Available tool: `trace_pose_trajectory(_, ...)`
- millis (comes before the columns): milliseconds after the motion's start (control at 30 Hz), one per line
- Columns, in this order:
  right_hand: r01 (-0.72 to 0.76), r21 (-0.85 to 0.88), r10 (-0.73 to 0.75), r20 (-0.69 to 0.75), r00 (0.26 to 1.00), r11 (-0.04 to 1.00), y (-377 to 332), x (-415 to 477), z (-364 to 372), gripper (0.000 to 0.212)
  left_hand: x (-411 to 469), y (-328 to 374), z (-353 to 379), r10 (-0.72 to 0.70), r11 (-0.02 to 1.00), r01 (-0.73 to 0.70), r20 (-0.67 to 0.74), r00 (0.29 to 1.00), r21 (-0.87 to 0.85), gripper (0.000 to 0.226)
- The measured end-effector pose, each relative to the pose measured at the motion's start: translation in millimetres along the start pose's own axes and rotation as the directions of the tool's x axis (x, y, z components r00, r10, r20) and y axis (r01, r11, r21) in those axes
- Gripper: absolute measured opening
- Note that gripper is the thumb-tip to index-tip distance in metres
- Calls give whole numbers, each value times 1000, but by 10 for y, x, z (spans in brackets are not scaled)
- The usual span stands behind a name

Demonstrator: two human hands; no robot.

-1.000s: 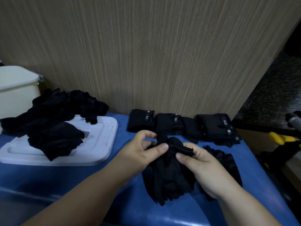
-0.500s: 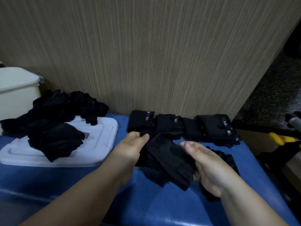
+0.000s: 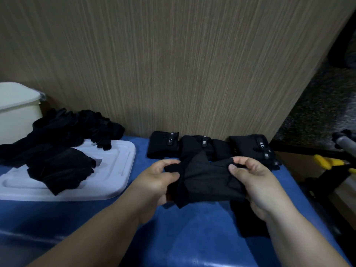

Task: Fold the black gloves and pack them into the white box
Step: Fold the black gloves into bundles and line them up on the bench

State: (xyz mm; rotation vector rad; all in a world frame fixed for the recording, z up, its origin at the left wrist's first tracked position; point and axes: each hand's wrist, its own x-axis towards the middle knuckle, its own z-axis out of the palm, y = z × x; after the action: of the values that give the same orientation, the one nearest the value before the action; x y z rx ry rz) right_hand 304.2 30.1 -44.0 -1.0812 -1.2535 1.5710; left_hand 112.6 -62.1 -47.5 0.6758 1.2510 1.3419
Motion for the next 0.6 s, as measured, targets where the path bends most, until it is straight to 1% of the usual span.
trace_pose_trajectory(33,3,-9,-3,1,1000,1000,15,7,-11,15,-3,-9,-1,-3,1000,3,17,1000,10,29)
trace_pose_trajectory(67,-7,-24,7,25,1000,1000,27,1,-22,22,-9,-16,-3,-4,1000,4,27,1000,24,29)
trace_pose_trajectory(133,-63,-88,74,137,988,994,35,-14,-62,53,-10,-24,-13,0,999,-1,28,1000,40,30)
trace_pose_trajectory(167,-88,-136,114,195,974,987,35,-25,-70,62,-9,-26,-18,1,999,-2,26,1000,40,31)
trace_pose_trajectory(233,-97,-191,143,242,960,977,39,-41,-59,62,-3,-37,-34,-13,999,12,19,1000,33,36)
trace_pose_trajectory(300,-55,-213,99,201,975,976,52,-17,-47,56,-4,-42,-53,-46,997,43,41,998,57,38)
trace_pose_trajectory(367,1,-213,40,186,982,977,70,11,-57,53,-18,-37,-60,-98,991,89,86,991,103,45)
trace_pose_trajectory(433,49,-196,-3,230,973,979,70,10,-65,54,-24,-43,-57,-133,987,122,105,986,103,55)
trace_pose_trajectory(500,96,-146,-51,284,958,985,63,-7,-55,57,-15,-59,-55,-145,987,136,111,983,89,59)
trace_pose_trajectory(600,129,-48,-105,341,934,990,69,-13,-39,61,-8,-68,-38,-140,990,135,155,978,44,55)
